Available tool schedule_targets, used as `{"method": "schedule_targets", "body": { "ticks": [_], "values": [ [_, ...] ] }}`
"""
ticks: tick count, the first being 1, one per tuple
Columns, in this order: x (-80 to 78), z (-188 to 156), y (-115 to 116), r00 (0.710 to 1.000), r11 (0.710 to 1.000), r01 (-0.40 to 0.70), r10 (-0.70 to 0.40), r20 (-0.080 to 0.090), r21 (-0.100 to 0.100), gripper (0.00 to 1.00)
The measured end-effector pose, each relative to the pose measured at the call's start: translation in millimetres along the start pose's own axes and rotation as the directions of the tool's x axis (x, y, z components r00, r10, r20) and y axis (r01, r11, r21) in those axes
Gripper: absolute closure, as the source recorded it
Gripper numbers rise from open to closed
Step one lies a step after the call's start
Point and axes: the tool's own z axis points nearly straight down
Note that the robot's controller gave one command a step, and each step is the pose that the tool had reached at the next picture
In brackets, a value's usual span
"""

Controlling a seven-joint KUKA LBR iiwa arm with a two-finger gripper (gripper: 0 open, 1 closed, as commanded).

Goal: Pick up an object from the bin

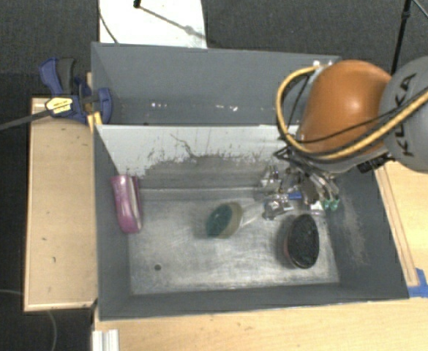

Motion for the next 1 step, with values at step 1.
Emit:
{"method": "schedule_targets", "body": {
  "ticks": [1],
  "values": [
    [24.0,-101.8,-26.6,0.847,0.847,0.532,-0.532,-0.002,-0.001,1.0]
  ]
}}
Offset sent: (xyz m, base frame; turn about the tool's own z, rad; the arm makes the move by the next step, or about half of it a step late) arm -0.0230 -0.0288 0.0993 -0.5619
